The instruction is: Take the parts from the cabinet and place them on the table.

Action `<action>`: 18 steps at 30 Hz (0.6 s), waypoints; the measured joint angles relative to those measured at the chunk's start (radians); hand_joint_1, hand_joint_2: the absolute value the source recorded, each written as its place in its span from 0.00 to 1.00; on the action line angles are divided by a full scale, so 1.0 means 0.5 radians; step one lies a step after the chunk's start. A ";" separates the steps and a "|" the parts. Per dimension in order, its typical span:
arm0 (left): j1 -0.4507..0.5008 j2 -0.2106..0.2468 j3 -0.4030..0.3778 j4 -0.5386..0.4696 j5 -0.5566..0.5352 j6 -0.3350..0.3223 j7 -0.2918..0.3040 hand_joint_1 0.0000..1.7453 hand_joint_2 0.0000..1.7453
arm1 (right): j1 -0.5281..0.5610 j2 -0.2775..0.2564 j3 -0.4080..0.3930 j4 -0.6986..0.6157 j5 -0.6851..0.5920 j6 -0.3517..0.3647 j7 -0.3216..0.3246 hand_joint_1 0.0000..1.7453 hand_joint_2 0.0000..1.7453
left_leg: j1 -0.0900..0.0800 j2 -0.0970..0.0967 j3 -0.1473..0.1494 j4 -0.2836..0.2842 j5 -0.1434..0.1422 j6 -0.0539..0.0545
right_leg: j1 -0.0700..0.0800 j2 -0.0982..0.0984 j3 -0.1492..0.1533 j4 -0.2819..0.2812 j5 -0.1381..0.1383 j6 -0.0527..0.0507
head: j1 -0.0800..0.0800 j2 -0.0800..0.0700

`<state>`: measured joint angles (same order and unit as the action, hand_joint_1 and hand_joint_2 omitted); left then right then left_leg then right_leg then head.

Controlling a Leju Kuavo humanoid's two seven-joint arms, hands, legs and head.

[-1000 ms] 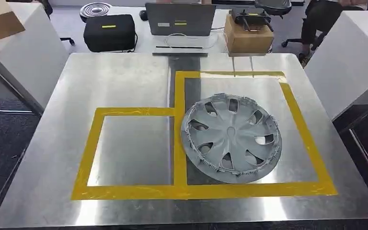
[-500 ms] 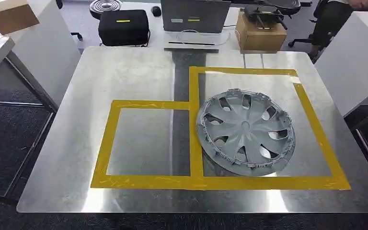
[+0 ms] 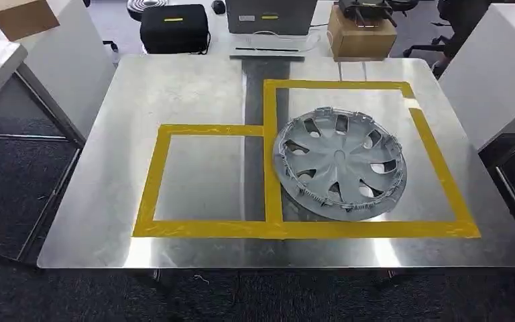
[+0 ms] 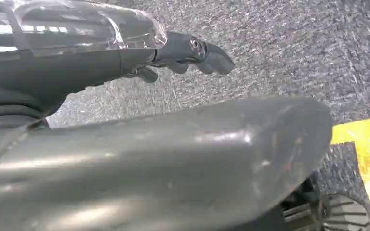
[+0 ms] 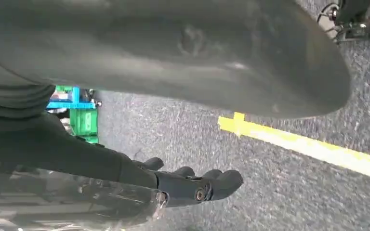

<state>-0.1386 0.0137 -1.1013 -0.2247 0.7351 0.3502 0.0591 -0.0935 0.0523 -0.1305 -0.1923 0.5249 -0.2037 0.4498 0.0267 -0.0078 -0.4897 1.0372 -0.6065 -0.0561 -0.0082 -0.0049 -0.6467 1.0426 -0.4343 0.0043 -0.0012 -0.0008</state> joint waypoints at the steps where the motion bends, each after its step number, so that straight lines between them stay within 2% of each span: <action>1: 0.000 0.005 0.000 0.002 -0.002 0.000 0.000 0.00 0.00 | 0.001 0.000 0.000 0.000 -0.002 -0.001 0.001 0.00 0.00 | 0.000 0.005 -0.006 0.006 0.014 0.052 | 0.001 0.007 -0.003 0.000 0.013 0.006 | 0.001 0.000; 2: 0.001 0.006 0.000 0.002 -0.002 0.000 0.001 0.00 0.00 | 0.002 0.001 0.000 0.000 -0.002 -0.001 0.001 0.00 0.00 | -0.006 0.007 -0.014 0.008 0.028 0.075 | -0.002 0.007 -0.001 -0.007 0.033 0.015 | 0.019 0.000; 4: 0.002 0.005 0.000 0.002 -0.002 0.000 0.001 0.00 0.00 | 0.011 0.002 0.001 0.001 -0.003 -0.001 0.001 0.00 0.00 | -0.007 0.008 -0.037 0.003 0.066 0.115 | -0.010 0.013 -0.006 -0.028 0.071 0.032 | 0.017 0.000; 5: -0.005 0.005 0.000 0.002 -0.002 0.000 0.001 0.00 0.00 | 0.016 0.003 0.001 0.002 -0.003 -0.001 0.001 0.00 0.00 | -0.003 0.011 -0.056 0.001 0.091 0.134 | -0.015 0.012 -0.020 -0.008 0.012 0.041 | 0.018 0.000; 6: -0.007 0.005 0.000 0.002 -0.002 0.000 0.001 0.00 0.00 | 0.018 0.003 0.002 0.003 -0.002 0.000 0.002 0.00 0.00 | -0.004 0.009 -0.078 0.001 0.109 0.146 | -0.016 0.010 -0.035 0.057 -0.098 0.050 | 0.027 0.000; 7: -0.008 0.005 0.000 0.002 -0.002 0.000 0.001 0.00 0.00 | 0.017 0.003 0.001 0.005 -0.003 0.000 0.006 0.00 0.00 | -0.007 0.008 -0.106 0.001 0.132 0.156 | -0.016 0.011 -0.064 0.197 -0.243 0.056 | 0.030 0.000; 8: -0.006 0.005 0.000 0.002 -0.002 0.000 0.001 0.00 0.00 | 0.013 0.003 0.002 0.006 -0.003 0.000 0.006 0.00 0.00 | -0.012 0.008 -0.135 0.003 0.156 0.160 | -0.016 0.011 -0.093 0.353 -0.356 0.060 | 0.037 0.000; 9: -0.005 0.005 0.000 0.002 -0.002 0.000 0.001 0.00 0.00 | 0.008 0.003 0.002 0.006 -0.003 0.000 0.007 0.00 0.00 | -0.017 0.009 -0.168 0.005 0.180 0.161 | -0.015 0.011 -0.106 0.493 -0.431 0.060 | 0.040 0.000; 10: -0.004 0.006 -0.001 0.002 -0.002 0.000 0.002 0.00 0.00 | 0.008 0.004 0.002 0.007 -0.003 0.000 0.007 0.00 0.00 | -0.022 0.010 -0.196 0.006 0.199 0.161 | -0.015 0.011 -0.089 0.560 -0.440 0.055 | 0.040 0.000; 11: -0.004 0.006 -0.001 0.002 -0.002 0.000 0.002 0.00 0.00 | 0.007 0.004 0.002 0.008 -0.003 0.000 0.007 0.00 0.00 | -0.028 0.010 -0.222 0.006 0.220 0.160 | -0.014 0.011 -0.040 0.549 -0.401 0.045 | 0.041 0.000; 12: -0.004 0.007 -0.001 0.002 -0.002 0.000 0.002 0.00 0.00 | 0.007 0.005 0.002 0.008 -0.003 0.001 0.007 0.00 0.00 | -0.035 0.011 -0.246 0.006 0.239 0.160 | -0.011 0.011 0.046 0.463 -0.337 0.028 | 0.043 0.000; 13: -0.005 0.007 -0.001 0.002 -0.002 0.000 0.002 0.00 0.00 | 0.006 0.005 0.002 0.008 -0.003 0.001 0.007 0.00 0.00 | -0.041 0.011 -0.268 0.006 0.259 0.158 | -0.003 0.012 0.159 0.319 -0.274 0.007 | 0.043 0.000; 14: -0.005 0.006 -0.001 0.002 -0.002 0.000 0.002 0.00 0.00 | 0.002 0.005 0.003 0.008 -0.003 0.001 0.007 0.00 0.00 | -0.044 0.010 -0.281 0.005 0.276 0.156 | 0.013 0.015 0.289 0.138 -0.246 -0.024 | 0.043 0.000; 15: -0.005 0.002 -0.001 0.001 -0.002 0.000 0.002 0.00 0.00 | -0.005 0.001 0.004 0.007 -0.004 0.000 0.007 0.00 0.00 | -0.045 0.013 -0.288 0.006 0.291 0.146 | 0.037 0.014 0.427 -0.055 -0.284 -0.055 | 0.044 0.000; 16: -0.005 0.001 -0.001 0.002 -0.002 0.000 0.002 0.00 0.00 | -0.011 0.002 0.007 0.007 -0.003 0.000 0.007 0.00 0.00 | -0.047 0.019 -0.293 0.005 0.310 0.133 | 0.037 0.012 0.470 -0.157 -0.303 -0.056 | 0.044 0.000; 17: -0.006 -0.001 -0.001 0.002 -0.003 0.000 0.002 0.00 0.00 | -0.014 0.002 0.013 0.007 -0.003 0.000 0.007 0.00 0.00 | -0.038 0.026 -0.297 -0.004 0.332 0.120 | 0.045 0.019 0.453 -0.148 -0.292 -0.044 | 0.040 0.000; 18: -0.007 0.000 -0.001 0.002 -0.003 0.001 0.002 0.00 0.00 | -0.015 0.002 0.017 0.007 -0.003 0.000 0.007 0.00 0.00 | -0.029 0.031 -0.298 -0.013 0.351 0.108 | 0.053 0.020 0.448 -0.148 -0.280 -0.051 | 0.047 0.000</action>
<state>-0.1421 0.0137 -1.1017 -0.2239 0.7336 0.3505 0.0599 -0.1007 0.0530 -0.1221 -0.1888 0.5234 -0.2037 0.4532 0.0122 0.0076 -0.6390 1.0305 -0.4309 -0.0020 0.0182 0.0052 -0.4229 0.9684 -0.5743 -0.0210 0.0221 -0.0008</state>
